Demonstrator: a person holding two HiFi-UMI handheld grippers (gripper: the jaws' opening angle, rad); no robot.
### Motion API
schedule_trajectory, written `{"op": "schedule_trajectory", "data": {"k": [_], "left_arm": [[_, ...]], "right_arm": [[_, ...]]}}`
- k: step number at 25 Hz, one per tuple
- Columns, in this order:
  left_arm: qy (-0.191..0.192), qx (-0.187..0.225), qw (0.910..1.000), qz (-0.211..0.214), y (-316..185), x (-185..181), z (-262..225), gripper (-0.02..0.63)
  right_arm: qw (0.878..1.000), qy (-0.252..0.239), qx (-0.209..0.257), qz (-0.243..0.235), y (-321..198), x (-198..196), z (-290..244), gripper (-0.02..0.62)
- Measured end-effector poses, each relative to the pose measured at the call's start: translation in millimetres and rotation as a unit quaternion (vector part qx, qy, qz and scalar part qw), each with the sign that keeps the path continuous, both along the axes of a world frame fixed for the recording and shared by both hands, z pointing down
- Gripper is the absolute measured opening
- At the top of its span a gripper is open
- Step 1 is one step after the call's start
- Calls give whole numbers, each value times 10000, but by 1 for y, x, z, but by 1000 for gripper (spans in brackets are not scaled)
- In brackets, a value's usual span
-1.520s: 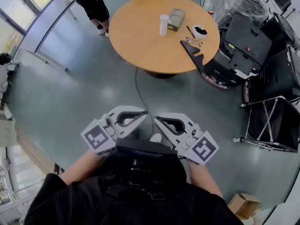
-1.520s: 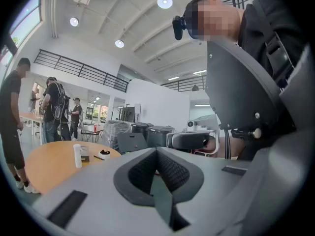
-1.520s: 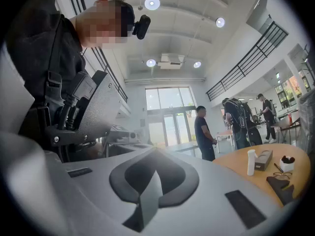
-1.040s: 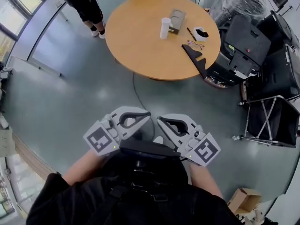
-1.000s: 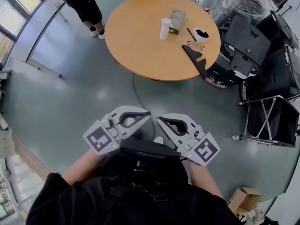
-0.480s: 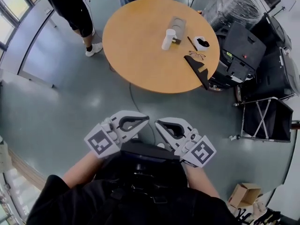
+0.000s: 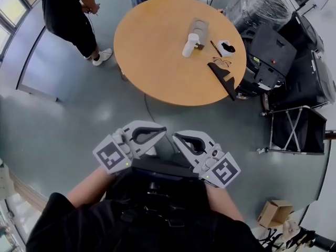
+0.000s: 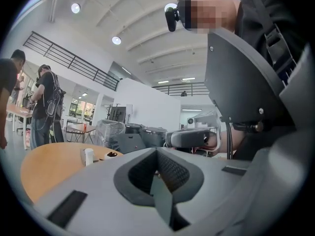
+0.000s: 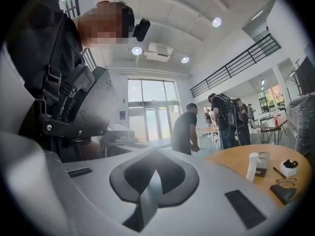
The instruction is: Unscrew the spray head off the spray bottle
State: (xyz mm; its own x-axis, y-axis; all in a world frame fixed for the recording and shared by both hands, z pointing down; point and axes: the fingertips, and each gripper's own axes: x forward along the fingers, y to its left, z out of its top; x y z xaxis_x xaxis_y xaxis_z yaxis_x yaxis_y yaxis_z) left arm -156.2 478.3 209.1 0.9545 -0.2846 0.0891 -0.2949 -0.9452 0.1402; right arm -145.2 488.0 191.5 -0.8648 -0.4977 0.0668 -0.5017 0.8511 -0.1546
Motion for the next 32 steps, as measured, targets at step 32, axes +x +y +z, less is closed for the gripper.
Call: {"op": "schedule_trajectory", "data": {"k": [32], "left_arm": [[-388, 31, 9939, -1031, -167, 187, 3, 3]], "right_arm": [[9947, -306, 242, -948, -168, 193, 8, 5]]}}
